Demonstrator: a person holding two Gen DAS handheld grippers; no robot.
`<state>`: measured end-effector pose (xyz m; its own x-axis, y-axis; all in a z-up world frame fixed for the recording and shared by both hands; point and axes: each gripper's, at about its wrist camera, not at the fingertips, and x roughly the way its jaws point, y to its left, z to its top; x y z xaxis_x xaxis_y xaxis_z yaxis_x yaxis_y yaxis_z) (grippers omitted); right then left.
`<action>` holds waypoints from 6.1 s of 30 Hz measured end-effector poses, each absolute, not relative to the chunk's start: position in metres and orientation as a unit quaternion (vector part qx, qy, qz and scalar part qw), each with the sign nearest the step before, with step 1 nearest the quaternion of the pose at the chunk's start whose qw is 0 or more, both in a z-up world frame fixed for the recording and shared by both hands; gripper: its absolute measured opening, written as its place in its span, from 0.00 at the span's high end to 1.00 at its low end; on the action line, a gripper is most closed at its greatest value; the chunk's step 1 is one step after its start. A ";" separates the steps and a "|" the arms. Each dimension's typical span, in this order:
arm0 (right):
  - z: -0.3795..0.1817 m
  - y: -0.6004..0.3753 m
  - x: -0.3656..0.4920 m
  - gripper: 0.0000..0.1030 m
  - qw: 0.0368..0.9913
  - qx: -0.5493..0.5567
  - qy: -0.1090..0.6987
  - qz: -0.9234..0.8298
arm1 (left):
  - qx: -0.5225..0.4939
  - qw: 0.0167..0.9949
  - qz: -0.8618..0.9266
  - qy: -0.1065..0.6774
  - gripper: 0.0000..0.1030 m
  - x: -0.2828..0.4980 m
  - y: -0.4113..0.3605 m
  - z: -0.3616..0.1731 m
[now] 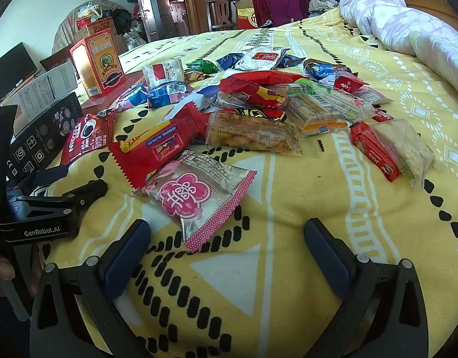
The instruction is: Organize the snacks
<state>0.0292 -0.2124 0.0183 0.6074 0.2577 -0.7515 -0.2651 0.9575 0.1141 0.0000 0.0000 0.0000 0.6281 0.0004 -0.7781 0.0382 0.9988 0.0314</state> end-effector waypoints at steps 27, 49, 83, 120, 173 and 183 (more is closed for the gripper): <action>0.024 -0.205 0.025 0.00 0.888 -0.035 0.441 0.127 | 0.017 0.897 -0.027 0.441 0.00 -0.012 0.005 0.004; 0.037 -0.069 0.232 0.01 0.819 -0.110 0.520 0.217 | 0.006 0.901 -0.068 0.428 0.00 -0.022 0.011 0.002; 0.102 -0.280 0.051 0.42 0.865 0.119 0.462 0.156 | -0.080 0.842 -0.255 0.468 0.49 0.040 -0.059 0.023; 0.262 0.135 0.092 0.42 0.826 -0.042 0.361 0.430 | -0.120 0.916 0.190 0.331 0.81 -0.047 0.328 0.197; 0.209 -0.136 -0.107 0.15 0.894 -0.029 0.400 0.199 | -0.030 0.939 -0.040 0.339 0.13 -0.104 0.144 0.218; 0.215 -0.247 -0.164 0.15 0.897 0.026 0.426 0.117 | -0.024 0.923 -0.088 0.374 0.14 -0.097 0.101 0.223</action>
